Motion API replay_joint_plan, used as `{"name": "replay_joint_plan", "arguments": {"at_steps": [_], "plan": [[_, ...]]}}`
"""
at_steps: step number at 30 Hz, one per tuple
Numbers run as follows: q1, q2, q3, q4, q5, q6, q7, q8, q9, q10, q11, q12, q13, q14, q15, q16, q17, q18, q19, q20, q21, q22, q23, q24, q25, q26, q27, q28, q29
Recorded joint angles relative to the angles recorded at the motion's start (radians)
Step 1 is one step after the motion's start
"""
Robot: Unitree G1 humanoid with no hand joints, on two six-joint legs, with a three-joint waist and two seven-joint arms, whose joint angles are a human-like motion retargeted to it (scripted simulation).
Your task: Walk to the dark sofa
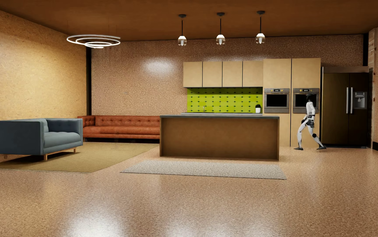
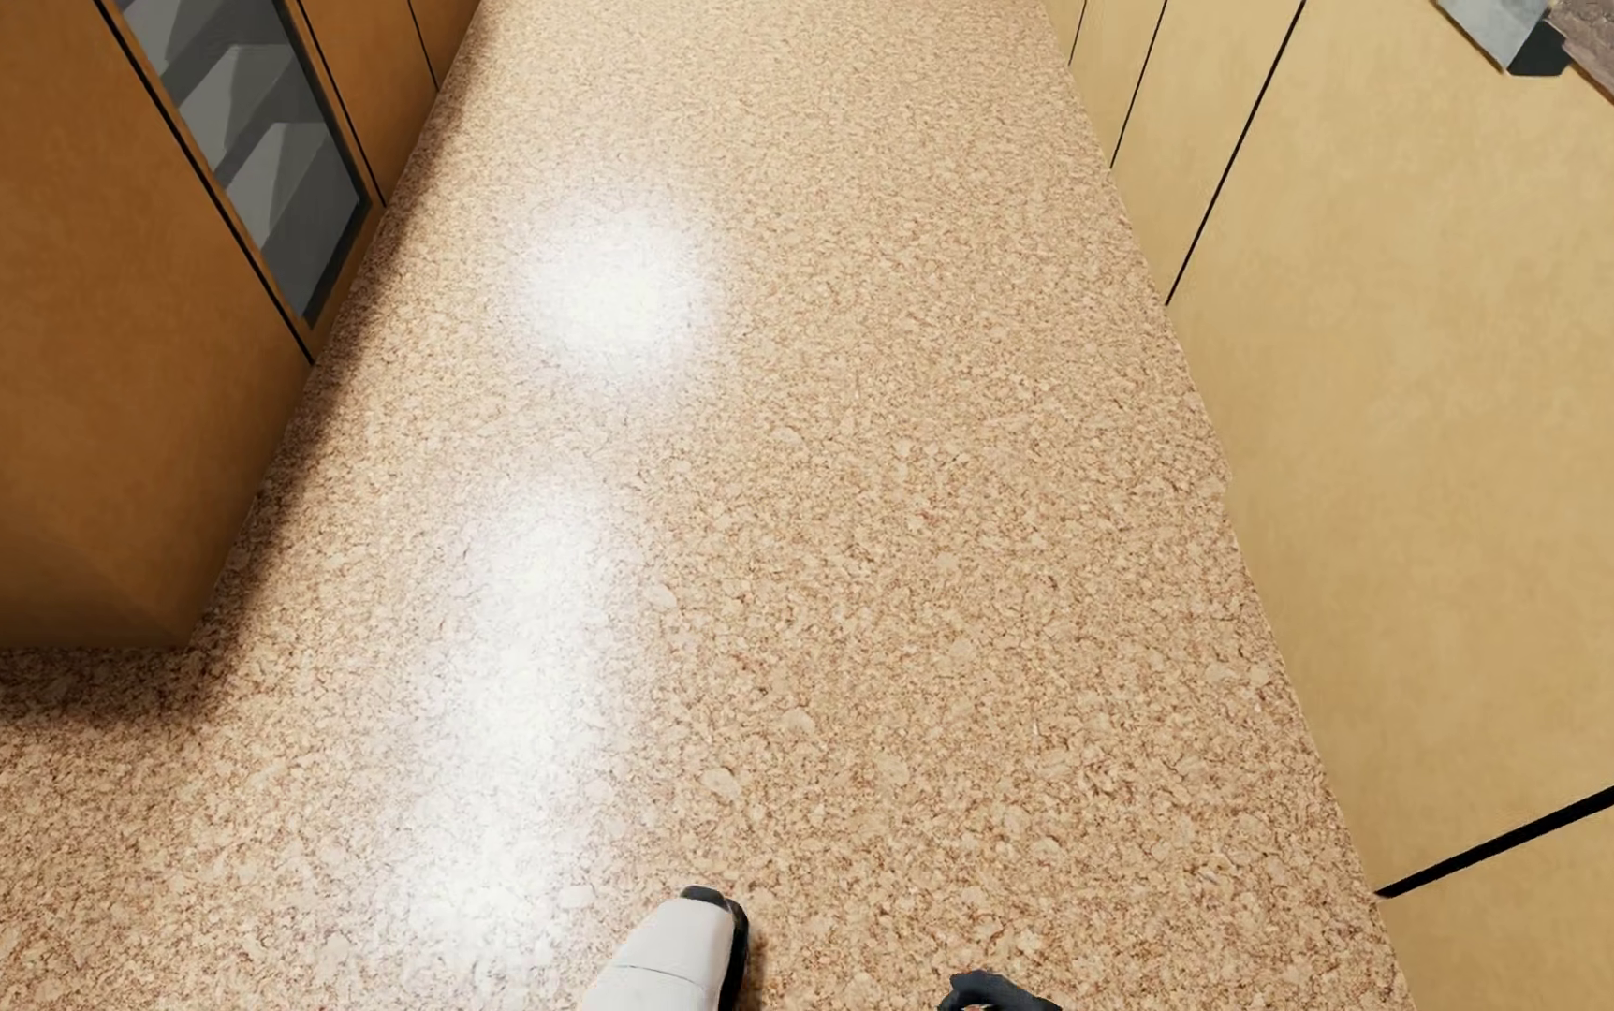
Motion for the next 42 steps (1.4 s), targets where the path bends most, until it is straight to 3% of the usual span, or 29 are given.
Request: {"name": "replay_joint_plan", "arguments": {"at_steps": [3, 5, 7, 8, 10, 12, 14, 15, 17, 18, 19, 20, 21, 22, 23, 24, 26, 28, 30, 32, 33, 34, 35, 36, 37, 38, 39, 40, 42], "plan": [[-0.044, 0.083, 0.047, 0.008, -0.036, -0.008, 0.0, 0.0, -0.01, 0.053, 0.013, 0.013, -0.001, -0.036, 0.054, 0.001, 0.008, 0.0, 0.0, -0.003, 0.0, 0.034, 0.042, 0.0, 0.0, 0.0, 0.0, 0.0, 0.0], [-0.045, 0.064, 0.07, -0.011, -0.065, -0.035, 0.0, 0.0, -0.023, 0.171, 0.127, 0.007, 0.035, -0.065, 0.257, 0.003, 0.021, 0.0, 0.0, -0.006, 0.045, 0.062, 0.102, 0.0, 0.0, 0.0, 0.0, 0.0, 0.0], [0.039, -0.047, 0.033, -0.053, -0.086, -0.032, 0.0, 0.0, -0.023, 0.225, 0.422, -0.008, 0.069, -0.14, 0.564, -0.002, 0.03, 0.0, 0.0, -0.018, 0.074, 0.076, 0.19, 0.0, 0.0, 0.0, 0.0, 0.0, 0.0], [0.101, -0.151, 0.004, -0.073, -0.088, -0.023, 0.0, 0.0, -0.015, 0.216, 0.631, -0.015, 0.084, -0.173, 0.64, -0.006, 0.027, 0.0, 0.0, -0.013, 0.083, 0.055, 0.215, 0.0, 0.0, 0.0, 0.0, 0.0, 0.0], [0.258, -0.362, -0.09, -0.104, -0.083, 0.0, 0.0, 0.0, 0.005, 0.157, 0.92, -0.035, 0.131, -0.222, 0.614, -0.009, 0.023, 0.0, 0.0, -0.009, 0.061, -0.011, 0.22, 0.0, 0.0, 0.0, 0.0, 0.0, 0.0], [0.437, -0.561, -0.195, -0.102, -0.055, 0.035, 0.0, 0.0, 0.018, 0.032, 0.849, -0.063, 0.156, -0.22, 0.618, -0.005, 0.019, 0.0, 0.0, 0.014, 0.071, -0.085, 0.23, 0.0, 0.0, 0.0, 0.0, 0.0, 0.0], [0.62, -0.692, -0.294, -0.093, -0.044, 0.056, 0.0, 0.0, 0.019, -0.094, 0.516, -0.07, 0.189, -0.223, 0.731, 0.007, 0.01, 0.0, 0.0, 0.042, 0.062, -0.163, 0.225, 0.0, 0.0, 0.0, 0.0, 0.0, 0.0], [0.699, -0.734, -0.341, -0.087, -0.051, 0.063, 0.0, 0.0, 0.015, -0.142, 0.331, -0.085, 0.2, -0.241, 0.729, 0.018, 0.006, 0.0, 0.0, 0.036, 0.058, -0.197, 0.218, 0.0, 0.0, 0.0, 0.0, 0.0, 0.0], [0.821, -0.807, -0.394, -0.079, -0.066, 0.066, 0.0, 0.0, -0.001, -0.182, 0.101, -0.119, 0.214, -0.291, 0.442, 0.037, 0.002, 0.0, 0.0, 0.046, 0.052, -0.246, 0.207, 0.0, 0.0, 0.0, 0.0, 0.0, 0.0], [0.862, -0.826, -0.42, -0.069, -0.081, 0.073, 0.0, 0.0, -0.002, -0.177, 0.097, -0.138, 0.218, -0.301, 0.343, 0.042, 0.0, 0.0, 0.0, 0.049, 0.05, -0.252, 0.206, 0.0, 0.0, 0.0, 0.0, 0.0, 0.0], [0.89, -0.847, -0.445, -0.061, -0.089, 0.078, 0.0, 0.0, -0.002, -0.156, 0.121, -0.149, 0.221, -0.287, 0.42, 0.039, 0.002, 0.0, 0.0, 0.061, 0.045, -0.246, 0.21, 0.0, 0.0, 0.0, 0.0, 0.0, 0.0], [0.913, -0.883, -0.47, -0.041, -0.074, 0.085, 0.0, 0.0, -0.003, -0.11, 0.157, -0.14, 0.225, -0.235, 0.601, 0.033, 0.004, 0.0, 0.0, 0.077, 0.05, -0.228, 0.219, 0.0, 0.0, 0.0, 0.0, 0.0, 0.0], [0.894, -0.905, -0.472, -0.012, -0.055, 0.105, 0.0, 0.0, -0.015, -0.025, 0.239, -0.129, 0.223, -0.119, 0.745, 0.02, 0.009, 0.0, 0.0, 0.092, 0.051, -0.204, 0.235, 0.0, 0.0, 0.0, 0.0, 0.0, 0.0], [0.854, -0.888, -0.441, 0.013, -0.016, 0.124, 0.0, 0.0, -0.025, 0.113, 0.302, -0.113, 0.22, 0.035, 0.791, 0.007, 0.012, 0.0, 0.0, 0.09, 0.062, -0.166, 0.258, 0.0, 0.0, 0.0, 0.0, 0.0, 0.0], [0.773, -0.844, -0.402, 0.024, 0.024, 0.126, 0.0, 0.0, -0.034, 0.298, 0.333, -0.094, 0.209, 0.149, 0.774, 0.006, 0.017, 0.0, 0.0, 0.071, 0.075, -0.136, 0.272, 0.0, 0.0, 0.0, 0.0, 0.0, 0.0], [0.661, -0.782, -0.365, 0.044, 0.064, 0.129, 0.0, 0.0, -0.041, 0.491, 0.333, -0.074, 0.198, 0.148, 0.728, 0.007, 0.026, 0.0, 0.0, 0.059, 0.049, -0.129, 0.28, 0.0, 0.0, 0.0, 0.0, 0.0, 0.0], [0.476, -0.568, -0.27, 0.033, 0.084, 0.104, 0.0, 0.0, -0.026, 0.669, 0.249, -0.044, 0.165, -0.071, 0.58, 0.006, 0.028, 0.0, 0.0, 0.044, 0.009, -0.112, 0.269, 0.0, 0.0, 0.0, 0.0, 0.0, 0.0], [0.314, -0.367, -0.143, 0.01, 0.057, 0.054, 0.0, 0.0, -0.023, 0.553, 0.149, -0.016, 0.13, -0.147, 0.428, 0.01, 0.004, 0.0, 0.0, 0.045, 0.004, -0.094, 0.201, 0.0, 0.0, 0.0, 0.0, 0.0, 0.0], [0.213, -0.173, -0.051, 0.014, 0.017, 0.026, 0.0, 0.0, -0.012, 0.266, 0.056, 0.007, 0.098, -0.12, 0.269, 0.021, -0.028, 0.0, 0.0, 0.054, -0.014, -0.093, 0.095, 0.0, 0.0, 0.0, 0.0, 0.0, 0.0], [0.141, -0.046, -0.005, 0.037, 0.0, 0.028, 0.0, 0.0, -0.032, -0.072, 0.018, 0.023, 0.05, -0.048, 0.138, 0.017, -0.048, 0.0, 0.0, 0.066, -0.06, -0.085, 0.039, 0.0, 0.0, 0.0, 0.0, 0.0, 0.0], [0.114, -0.002, 0.01, 0.05, -0.008, 0.029, 0.0, 0.0, -0.047, -0.287, 0.018, 0.028, 0.029, 0.078, 0.113, 0.016, -0.054, 0.0, 0.0, 0.059, -0.07, -0.074, 0.02, 0.0, 0.0, 0.0, 0.0, 0.0, 0.0], [0.092, 0.043, 0.033, 0.066, -0.029, 0.028, 0.0, 0.0, -0.052, -0.354, 0.027, 0.033, 0.013, 0.134, 0.123, 0.016, -0.053, 0.0, 0.0, 0.057, -0.082, -0.062, 0.018, 0.0, 0.0, 0.0, 0.0, 0.0, 0.0], [0.069, 0.085, 0.057, 0.068, -0.065, 0.02, 0.0, 0.0, -0.05, -0.125, 0.055, 0.038, 0.016, -0.025, 0.17, 0.014, -0.047, 0.0, 0.0, 0.057, -0.112, -0.048, 0.011, 0.0, 0.0, 0.0, 0.0, 0.0, 0.0], [0.043, 0.104, 0.071, 0.058, -0.102, 0.012, 0.0, 0.0, -0.059, -0.015, 0.115, 0.043, 0.036, -0.059, 0.265, 0.008, -0.036, 0.0, 0.0, 0.049, -0.132, -0.023, 0.013, 0.0, 0.0, 0.0, 0.0, 0.0, 0.0], [0.028, 0.086, 0.07, 0.03, -0.135, -0.007, 0.0, 0.0, -0.076, 0.092, 0.227, 0.047, 0.06, -0.023, 0.427, 0.003, -0.014, 0.0, 0.0, 0.041, -0.132, 0.013, 0.052, 0.0, 0.0, 0.0, 0.0, 0.0, 0.0], [0.049, 0.036, 0.053, -0.014, -0.156, -0.024, 0.0, 0.0, -0.075, 0.174, 0.4, 0.043, 0.079, -0.037, 0.613, 0.0, 0.011, 0.0, 0.0, 0.039, -0.136, 0.047, 0.11, 0.0, 0.0, 0.0, 0.0, 0.0, 0.0], [0.111, -0.058, 0.033, -0.065, -0.167, -0.031, 0.0, 0.0, -0.06, 0.199, 0.626, 0.037, 0.1, -0.088, 0.723, -0.005, 0.018, 0.0, 0.0, 0.055, -0.134, 0.047, 0.145, 0.0, 0.0, 0.0, 0.0, 0.0, 0.0], [0.199, -0.17, 0.0, -0.119, -0.168, -0.036, 0.0, 0.0, -0.041, 0.174, 0.838, 0.036, 0.109, -0.13, 0.711, -0.008, 0.022, 0.0, 0.0, 0.07, -0.1, 0.02, 0.174, 0.0, 0.0, 0.0, 0.0, 0.0, 0.0], [0.397, -0.382, -0.115, -0.131, -0.098, 0.004, 0.0, 0.0, -0.023, 0.073, 0.986, 0.016, 0.135, -0.153, 0.587, -0.007, 0.042, 0.0, 0.0, 0.071, -0.075, -0.047, 0.21, 0.0, 0.0, 0.0, 0.0, 0.0, 0.0]]}}
